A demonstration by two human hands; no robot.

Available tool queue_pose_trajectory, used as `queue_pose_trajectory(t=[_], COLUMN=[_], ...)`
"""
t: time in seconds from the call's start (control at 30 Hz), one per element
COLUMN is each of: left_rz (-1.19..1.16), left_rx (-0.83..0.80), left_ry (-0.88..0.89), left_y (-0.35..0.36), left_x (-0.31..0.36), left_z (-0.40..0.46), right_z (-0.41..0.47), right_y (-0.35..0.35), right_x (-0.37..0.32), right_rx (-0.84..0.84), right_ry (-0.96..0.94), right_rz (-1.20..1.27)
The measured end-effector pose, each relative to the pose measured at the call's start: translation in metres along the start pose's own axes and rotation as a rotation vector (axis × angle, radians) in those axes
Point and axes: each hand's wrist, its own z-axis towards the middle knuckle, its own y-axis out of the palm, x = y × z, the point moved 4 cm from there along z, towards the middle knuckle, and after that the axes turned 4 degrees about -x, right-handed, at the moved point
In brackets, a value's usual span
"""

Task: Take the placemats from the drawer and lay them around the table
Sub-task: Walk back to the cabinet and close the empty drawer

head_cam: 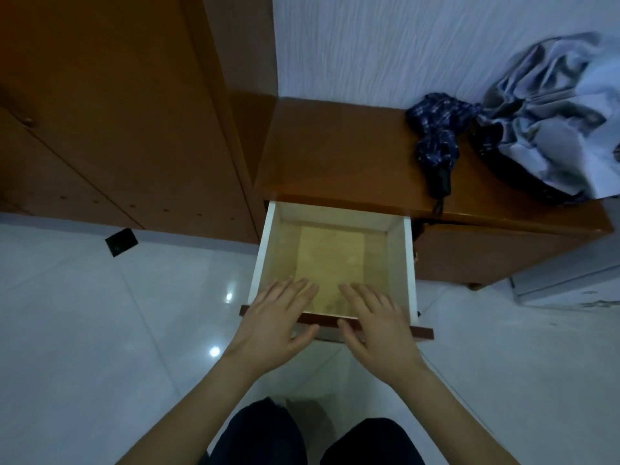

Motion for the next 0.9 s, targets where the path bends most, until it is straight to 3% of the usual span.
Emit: queue_pose_trajectory(t=[0.13,0.33,0.5,0.9], left_rz=[0.070,0.165,0.278,0.286], left_rx=[0.012,0.117,0.129,0.109], left_ry=[0.071,0.163,0.195,0.205], left_y=[0.055,0.097,0.110,0.103], left_x=[-0.025,-0.044,-0.048,-0.048], left_z=[0.023,0.037,0.039,0.048], right_z=[0.017,0.031,0.030,0.037], right_y=[0.064,0.106,0.112,0.101], right_x=[0.026,0.049,0.054,0.050], right_rx=[-0.027,0.138,0.225,0.177], right_ry=[-0.100,-0.224,-0.266,-0.246], right_rz=[-0.108,-0.254,-0.326,-0.308])
